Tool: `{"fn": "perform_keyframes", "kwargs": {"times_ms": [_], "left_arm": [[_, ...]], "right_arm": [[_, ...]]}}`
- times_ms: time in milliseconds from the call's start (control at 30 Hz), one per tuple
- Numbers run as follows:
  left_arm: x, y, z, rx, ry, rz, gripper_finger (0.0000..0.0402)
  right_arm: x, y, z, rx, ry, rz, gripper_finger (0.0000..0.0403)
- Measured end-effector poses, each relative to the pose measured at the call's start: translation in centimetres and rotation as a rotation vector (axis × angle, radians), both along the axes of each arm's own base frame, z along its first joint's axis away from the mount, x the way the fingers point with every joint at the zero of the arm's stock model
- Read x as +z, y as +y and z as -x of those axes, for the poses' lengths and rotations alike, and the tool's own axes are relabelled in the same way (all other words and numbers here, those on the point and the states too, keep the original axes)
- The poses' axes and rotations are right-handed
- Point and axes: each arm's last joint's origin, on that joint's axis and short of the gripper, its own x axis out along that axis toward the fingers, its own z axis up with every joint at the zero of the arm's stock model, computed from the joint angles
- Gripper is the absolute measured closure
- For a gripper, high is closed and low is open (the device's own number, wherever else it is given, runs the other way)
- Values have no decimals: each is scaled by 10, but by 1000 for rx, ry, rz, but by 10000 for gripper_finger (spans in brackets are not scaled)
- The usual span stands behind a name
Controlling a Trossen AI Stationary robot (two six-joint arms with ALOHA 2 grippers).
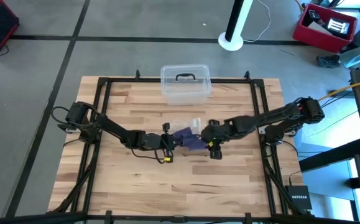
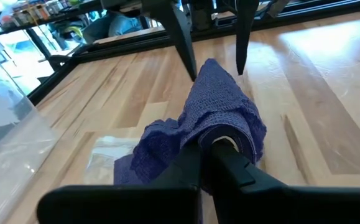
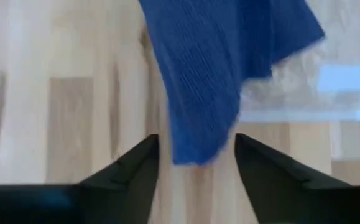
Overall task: Roll bandage
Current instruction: Roll the violet bandage
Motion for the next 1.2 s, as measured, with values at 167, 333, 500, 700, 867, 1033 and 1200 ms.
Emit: {"fn": "perform_keyframes", "kwargs": {"times_ms": [167,333,500,700,867,1033,1200], "left_arm": [[0,0,0,1,0,1,394],[0,0,0,1,5,1,396],[-1,0,0,1,11,-2,393],[-1,-1,0,-13,12,1,396],[-2,-12,3,-46,23,7,394],[-2,-24,6,-65,17,37,397],[-3,-26,7,-35,13,86,390]], "right_arm": [[0,-2,0,-33,-8,54,296],[2,-2,1,-14,3,71,390],[39,7,4,26,6,76,383],[108,2,9,-13,-213,203,395],[133,-11,12,-150,-362,443,392],[122,-19,7,-192,-296,329,395],[93,-8,8,-69,-59,80,324]]}}
